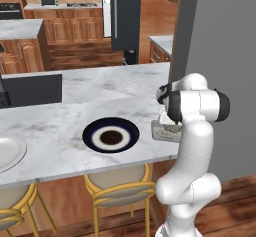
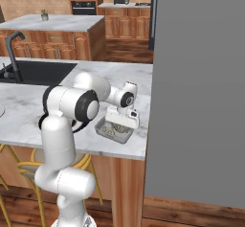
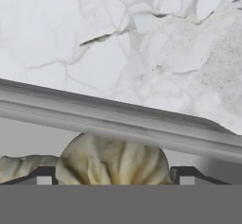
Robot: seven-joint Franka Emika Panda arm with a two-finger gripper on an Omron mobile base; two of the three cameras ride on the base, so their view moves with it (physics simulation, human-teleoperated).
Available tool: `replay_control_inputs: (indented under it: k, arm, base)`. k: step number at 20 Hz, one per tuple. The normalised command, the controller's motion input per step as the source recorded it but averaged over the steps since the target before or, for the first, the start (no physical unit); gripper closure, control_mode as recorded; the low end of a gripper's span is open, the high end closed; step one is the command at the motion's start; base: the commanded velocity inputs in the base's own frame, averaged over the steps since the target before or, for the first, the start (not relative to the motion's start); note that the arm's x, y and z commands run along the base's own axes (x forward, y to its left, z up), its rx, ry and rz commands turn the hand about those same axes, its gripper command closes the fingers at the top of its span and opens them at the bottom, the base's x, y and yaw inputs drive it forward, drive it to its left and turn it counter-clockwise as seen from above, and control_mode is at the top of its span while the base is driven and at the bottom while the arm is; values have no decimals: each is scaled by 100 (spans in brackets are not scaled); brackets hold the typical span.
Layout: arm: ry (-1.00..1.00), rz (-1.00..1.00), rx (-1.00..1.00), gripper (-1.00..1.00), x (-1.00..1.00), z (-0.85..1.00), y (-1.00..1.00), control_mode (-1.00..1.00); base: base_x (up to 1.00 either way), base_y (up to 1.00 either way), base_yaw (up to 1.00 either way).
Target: Place two dumplings into each of the tupperware containers and then place the containers in the fridge.
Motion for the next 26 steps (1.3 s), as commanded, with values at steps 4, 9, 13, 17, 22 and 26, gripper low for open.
replay_control_inputs:
  k: [4,9,13,17,22,26]
  arm:
    - [0,0,0,-100,0,-26,-4,-100]
    - [0,0,0,-100,0,-1,0,-100]
    - [0,0,0,-100,0,0,0,-100]
    - [0,0,0,-100,0,0,-11,-100]
    - [-3,0,0,-100,0,12,-5,-100]
    - [-1,0,0,-100,0,28,1,-100]
  base:
    - [0,0,0]
    - [0,0,0]
    - [0,0,0]
    - [0,0,0]
    - [0,0,0]
    - [0,0,0]
